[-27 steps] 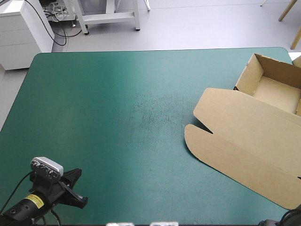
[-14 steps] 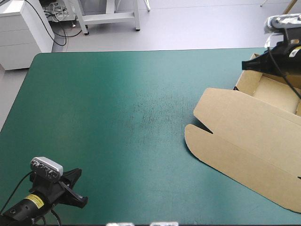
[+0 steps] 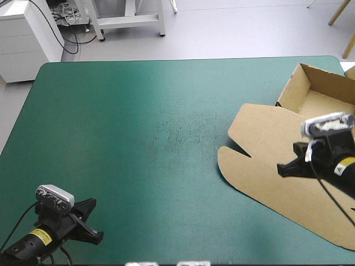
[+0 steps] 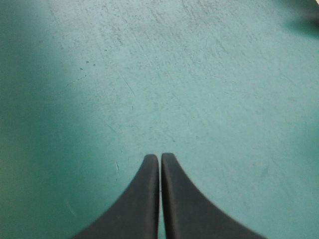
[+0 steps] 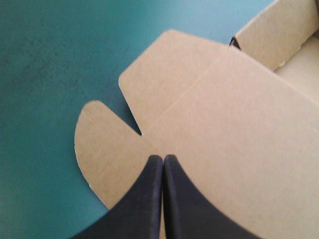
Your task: Fold the box
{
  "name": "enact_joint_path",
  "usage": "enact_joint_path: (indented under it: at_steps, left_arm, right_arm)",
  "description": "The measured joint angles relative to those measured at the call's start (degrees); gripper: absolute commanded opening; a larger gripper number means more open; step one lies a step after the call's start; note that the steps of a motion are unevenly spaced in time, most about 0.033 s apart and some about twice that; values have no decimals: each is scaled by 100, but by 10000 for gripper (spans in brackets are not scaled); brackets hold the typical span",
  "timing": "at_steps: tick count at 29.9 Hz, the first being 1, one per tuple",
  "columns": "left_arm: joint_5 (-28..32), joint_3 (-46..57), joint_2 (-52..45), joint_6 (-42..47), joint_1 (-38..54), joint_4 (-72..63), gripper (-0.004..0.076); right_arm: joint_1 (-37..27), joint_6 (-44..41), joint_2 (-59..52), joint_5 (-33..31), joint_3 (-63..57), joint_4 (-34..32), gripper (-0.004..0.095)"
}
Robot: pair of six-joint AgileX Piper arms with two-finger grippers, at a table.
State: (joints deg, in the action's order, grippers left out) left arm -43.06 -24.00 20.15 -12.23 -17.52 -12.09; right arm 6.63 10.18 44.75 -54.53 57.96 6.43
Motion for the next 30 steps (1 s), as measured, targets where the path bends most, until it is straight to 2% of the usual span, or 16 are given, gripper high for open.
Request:
enact_joint_path:
  at_steps: [6,11,16,30]
  left_arm:
    - [0,0,0,0,0,0,-8]
    - [0,0,0,2,0,0,-8]
    - [0,0,0,2,0,0,-8]
    - [0,0,0,2,0,0,-8]
  right_arm:
    - [0,-52,-1145,595,-1987,-29,-20]
    - [0,-54,-1791,827,-2983,-43,-20]
    - [0,-59,-2057,1041,-3234,-43,-20]
    - [0,-72,-2088,1084,-3234,-60,-21]
